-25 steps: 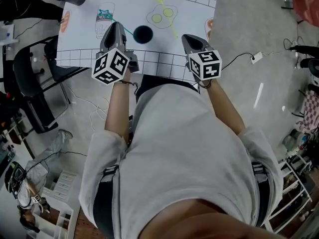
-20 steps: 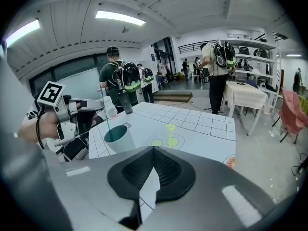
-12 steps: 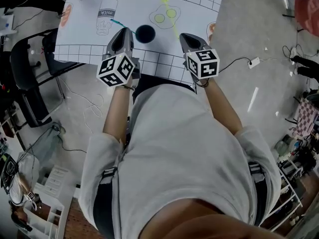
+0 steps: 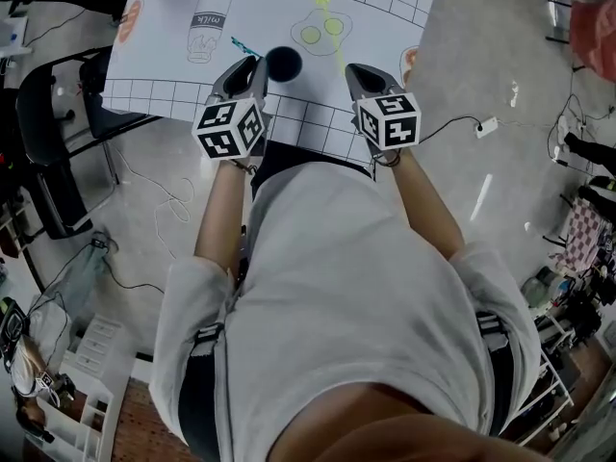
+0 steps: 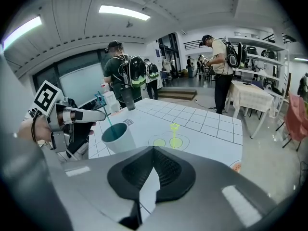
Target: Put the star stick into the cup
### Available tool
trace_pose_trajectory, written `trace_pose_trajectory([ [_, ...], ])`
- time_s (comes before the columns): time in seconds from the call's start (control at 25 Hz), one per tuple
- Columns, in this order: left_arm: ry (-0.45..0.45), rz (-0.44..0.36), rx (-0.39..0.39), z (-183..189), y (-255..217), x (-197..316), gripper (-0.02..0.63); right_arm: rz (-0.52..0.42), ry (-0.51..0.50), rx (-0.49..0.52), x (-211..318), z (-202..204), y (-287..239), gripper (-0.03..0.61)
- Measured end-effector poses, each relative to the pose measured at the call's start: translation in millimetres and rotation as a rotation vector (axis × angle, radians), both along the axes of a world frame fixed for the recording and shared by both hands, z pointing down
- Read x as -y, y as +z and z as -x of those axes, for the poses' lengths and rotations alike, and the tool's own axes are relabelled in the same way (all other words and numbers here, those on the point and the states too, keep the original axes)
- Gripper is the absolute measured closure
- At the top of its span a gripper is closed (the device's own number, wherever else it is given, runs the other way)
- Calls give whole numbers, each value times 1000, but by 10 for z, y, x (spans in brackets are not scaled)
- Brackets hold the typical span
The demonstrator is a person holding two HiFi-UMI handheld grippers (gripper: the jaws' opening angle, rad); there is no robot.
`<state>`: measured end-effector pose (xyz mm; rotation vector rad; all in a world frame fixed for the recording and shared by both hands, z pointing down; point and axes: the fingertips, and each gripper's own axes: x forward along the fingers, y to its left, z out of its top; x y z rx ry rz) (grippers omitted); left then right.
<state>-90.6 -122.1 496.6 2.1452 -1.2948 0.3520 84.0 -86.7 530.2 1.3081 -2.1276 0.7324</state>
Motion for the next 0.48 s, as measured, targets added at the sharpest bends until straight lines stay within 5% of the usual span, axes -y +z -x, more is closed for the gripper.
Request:
trace_pose_trajectory([
  [0.36,33,39,-5,152,34,-119,511,32,-42,-49,250,23,112,580],
  [0.48,55,42,13,255,32,-165,558,61,-65,-83,400,38,191,580],
])
